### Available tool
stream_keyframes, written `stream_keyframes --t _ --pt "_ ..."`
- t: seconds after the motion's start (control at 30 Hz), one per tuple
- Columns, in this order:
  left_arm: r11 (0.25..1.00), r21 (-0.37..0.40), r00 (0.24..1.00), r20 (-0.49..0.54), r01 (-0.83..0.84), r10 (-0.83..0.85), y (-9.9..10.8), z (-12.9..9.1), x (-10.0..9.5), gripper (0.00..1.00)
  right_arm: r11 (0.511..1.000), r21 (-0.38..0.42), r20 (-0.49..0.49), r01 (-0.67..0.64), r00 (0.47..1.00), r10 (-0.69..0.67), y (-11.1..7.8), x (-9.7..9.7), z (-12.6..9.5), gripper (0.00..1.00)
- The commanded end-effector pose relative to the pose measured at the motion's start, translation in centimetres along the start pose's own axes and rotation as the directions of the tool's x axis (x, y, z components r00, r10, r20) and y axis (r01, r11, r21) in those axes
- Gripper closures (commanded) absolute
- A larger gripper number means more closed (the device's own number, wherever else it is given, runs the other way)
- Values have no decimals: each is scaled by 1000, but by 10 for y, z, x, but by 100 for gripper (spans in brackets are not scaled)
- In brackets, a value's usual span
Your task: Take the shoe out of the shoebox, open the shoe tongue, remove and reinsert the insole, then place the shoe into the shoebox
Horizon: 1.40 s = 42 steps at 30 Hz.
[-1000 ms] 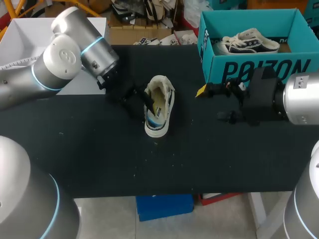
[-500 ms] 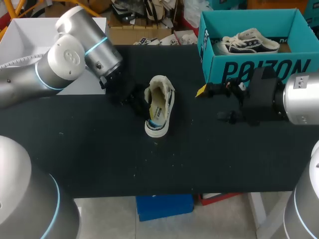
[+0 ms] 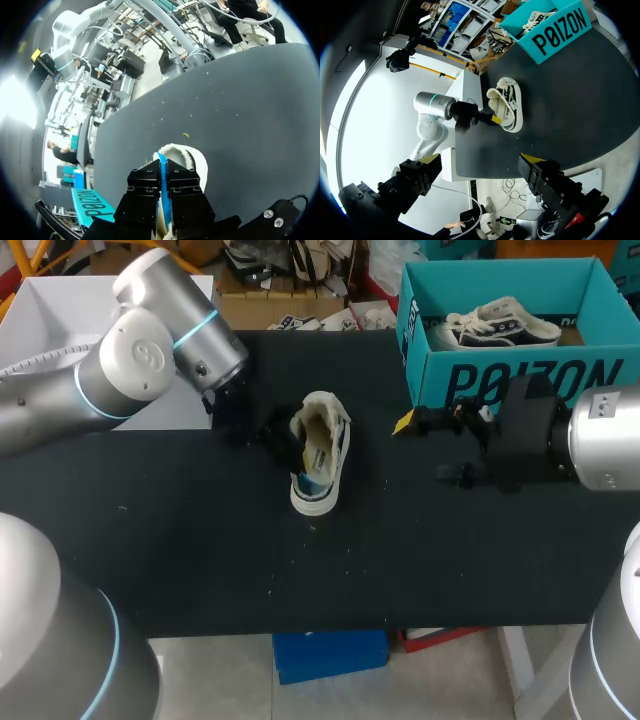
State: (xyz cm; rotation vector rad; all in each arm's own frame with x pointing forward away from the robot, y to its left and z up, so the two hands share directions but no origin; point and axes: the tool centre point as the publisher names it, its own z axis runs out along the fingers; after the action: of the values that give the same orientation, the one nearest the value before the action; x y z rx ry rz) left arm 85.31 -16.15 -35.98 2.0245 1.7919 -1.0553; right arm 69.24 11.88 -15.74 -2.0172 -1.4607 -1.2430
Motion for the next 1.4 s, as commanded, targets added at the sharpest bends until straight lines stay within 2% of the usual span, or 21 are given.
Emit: stream_keyframes --t 0.03,0.23,0.37,0.5,0.7,0.73,0.77,0.8,0.83,0.87,0.9,0.93,1.13,1.23,1.27,1.3,1.37,1.4 --pt "1000 -20 1000 3 4 -4 7 3 0 100 1000 -1 2 0 1000 0 -1 0 0 0" --pt "998 -55 1000 22 20 -18 20 5 0 100 1000 -1 2 0 1000 0 -1 0 0 0" --pt "998 -54 999 26 22 -21 18 8 -2 100 1000 -1 2 0 1000 0 -1 0 0 0" --pt "1000 -12 1000 -11 26 -26 11 16 0 100 1000 -1 2 0 1000 0 -1 0 0 0" --pt "997 32 995 -72 69 -66 1 27 15 100 1000 -1 2 0 1000 0 -1 0 0 0" --pt "997 33 995 -75 73 -70 1 28 17 89 1000 -1 2 0 1000 0 -1 0 0 0" --pt "997 32 994 -77 76 -74 0 27 18 73 1000 -1 2 0 1000 0 -1 0 0 0" --pt "996 33 994 -79 80 -78 -1 26 18 66 1000 -1 2 0 1000 0 -1 0 0 0" --pt "996 34 994 -79 82 -79 -2 23 18 67 1000 -1 2 0 1000 0 -1 0 0 0" --pt "996 33 994 -80 82 -79 -3 20 16 63 1000 -1 2 0 1000 0 -1 0 0 0" --pt "996 31 994 -81 81 -78 -4 16 14 41 1000 -1 2 0 1000 0 -1 0 0 0" --pt "997 27 995 -73 76 -74 -6 10 11 0 1000 -1 2 0 1000 0 -1 0 0 0" --pt "997 38 997 -56 61 -58 -21 -26 -9 0 1000 -1 2 0 1000 0 -1 0 0 0" --pt "998 27 996 -79 49 -47 -25 -35 -13 0 1000 -1 2 0 1000 0 -1 0 0 0" --pt "999 18 995 -83 47 -46 -25 -36 -13 5 1000 -1 2 0 1000 0 -1 0 0 0" --pt "999 7 994 -100 43 -42 -26 -36 -12 56 1000 -1 2 0 1000 0 -1 0 0 0" --pt "1000 -11 988 -153 26 -27 -25 -33 -8 100 1000 -1 2 0 1000 0 -1 0 0 0" --pt "1000 -22 984 -177 19 -22 -25 -31 -5 100 1000 -1 2 0 1000 0 -1 0 0 0"
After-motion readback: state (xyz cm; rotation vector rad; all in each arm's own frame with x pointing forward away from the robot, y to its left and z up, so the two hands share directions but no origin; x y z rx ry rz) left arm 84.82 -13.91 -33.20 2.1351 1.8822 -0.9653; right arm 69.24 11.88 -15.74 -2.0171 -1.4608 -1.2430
